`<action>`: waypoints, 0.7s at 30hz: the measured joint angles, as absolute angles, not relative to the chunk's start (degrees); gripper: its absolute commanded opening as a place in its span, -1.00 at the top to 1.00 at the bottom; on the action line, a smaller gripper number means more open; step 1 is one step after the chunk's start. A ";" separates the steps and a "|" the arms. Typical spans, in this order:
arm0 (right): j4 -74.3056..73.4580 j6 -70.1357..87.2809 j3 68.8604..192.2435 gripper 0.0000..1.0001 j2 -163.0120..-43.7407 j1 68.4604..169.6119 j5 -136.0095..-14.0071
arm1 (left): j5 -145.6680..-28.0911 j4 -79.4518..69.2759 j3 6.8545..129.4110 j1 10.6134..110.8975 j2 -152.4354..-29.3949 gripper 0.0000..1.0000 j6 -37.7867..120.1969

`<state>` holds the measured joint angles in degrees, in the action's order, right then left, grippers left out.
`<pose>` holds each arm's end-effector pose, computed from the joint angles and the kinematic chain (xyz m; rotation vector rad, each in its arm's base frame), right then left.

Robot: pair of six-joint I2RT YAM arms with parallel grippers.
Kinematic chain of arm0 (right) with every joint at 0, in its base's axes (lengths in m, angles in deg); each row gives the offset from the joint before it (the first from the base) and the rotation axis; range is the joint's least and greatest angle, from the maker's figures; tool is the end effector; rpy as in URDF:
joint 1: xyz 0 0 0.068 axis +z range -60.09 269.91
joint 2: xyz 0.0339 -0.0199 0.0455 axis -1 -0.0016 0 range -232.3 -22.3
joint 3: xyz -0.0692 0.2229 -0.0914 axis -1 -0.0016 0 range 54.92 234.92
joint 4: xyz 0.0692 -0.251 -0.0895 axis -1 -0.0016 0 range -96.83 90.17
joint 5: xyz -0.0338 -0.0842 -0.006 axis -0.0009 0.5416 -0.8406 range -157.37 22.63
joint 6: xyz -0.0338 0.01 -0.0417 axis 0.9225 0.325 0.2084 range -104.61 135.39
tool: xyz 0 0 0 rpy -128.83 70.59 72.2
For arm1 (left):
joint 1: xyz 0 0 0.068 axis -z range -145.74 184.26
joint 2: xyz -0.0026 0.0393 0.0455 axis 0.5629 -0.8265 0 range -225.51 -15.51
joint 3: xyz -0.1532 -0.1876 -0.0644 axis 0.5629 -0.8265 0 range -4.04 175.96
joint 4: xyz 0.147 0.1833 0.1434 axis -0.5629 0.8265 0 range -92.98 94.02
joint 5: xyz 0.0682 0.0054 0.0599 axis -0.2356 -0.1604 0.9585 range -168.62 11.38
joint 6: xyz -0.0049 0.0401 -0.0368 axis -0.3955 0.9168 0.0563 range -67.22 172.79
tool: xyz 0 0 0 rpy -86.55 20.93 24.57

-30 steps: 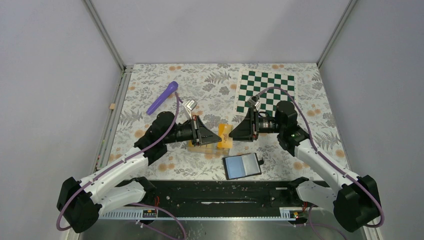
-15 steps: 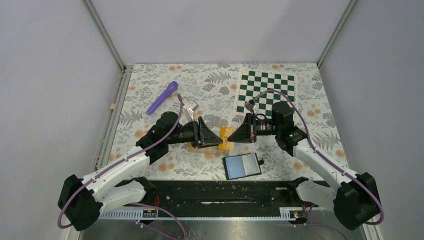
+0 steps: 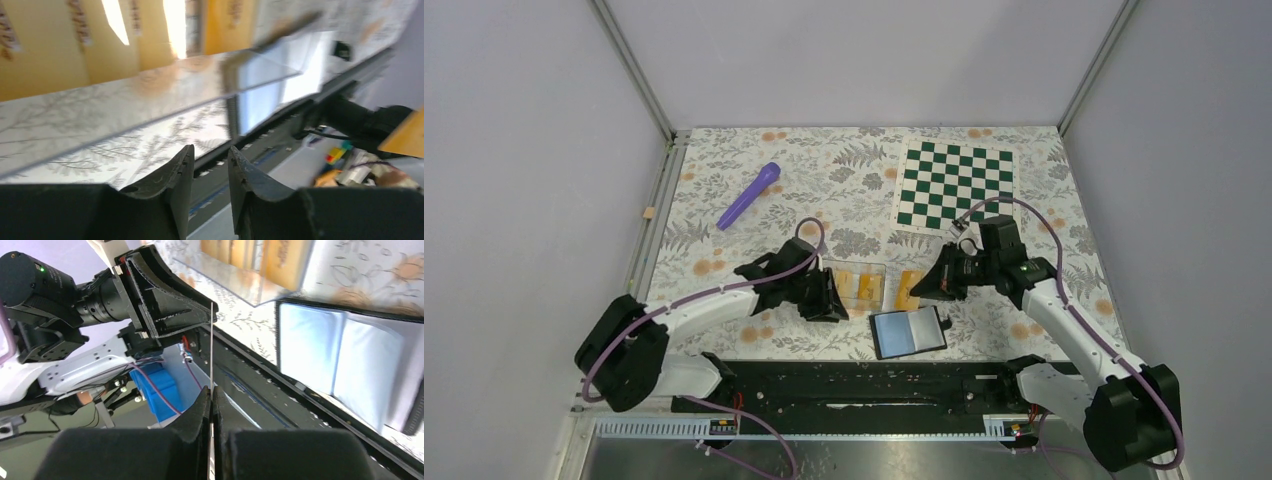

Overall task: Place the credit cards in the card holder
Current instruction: Pick up the credit card from the storage box, then insert the credit card into the card holder.

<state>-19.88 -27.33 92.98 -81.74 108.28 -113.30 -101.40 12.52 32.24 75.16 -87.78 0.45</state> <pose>0.2155 0.0992 0.2165 0.0580 2.4607 1.4365 0.1864 -0.1804 0.1546 -0.0816 2.7632 -1.0815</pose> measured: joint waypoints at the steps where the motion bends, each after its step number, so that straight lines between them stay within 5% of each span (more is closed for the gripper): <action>1: -21.50 -26.20 92.98 1.00 -81.76 107.69 -112.67 | -100.33 13.46 32.45 75.42 -89.05 0.41 1.26; 21: -33.43 -12.58 92.70 1.00 -86.50 105.85 -102.04 | -89.25 16.44 50.68 80.49 -111.87 0.29 6.70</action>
<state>-33.43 -12.58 92.70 -86.50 105.85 -102.04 -89.25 16.44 50.68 80.49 -111.87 6.70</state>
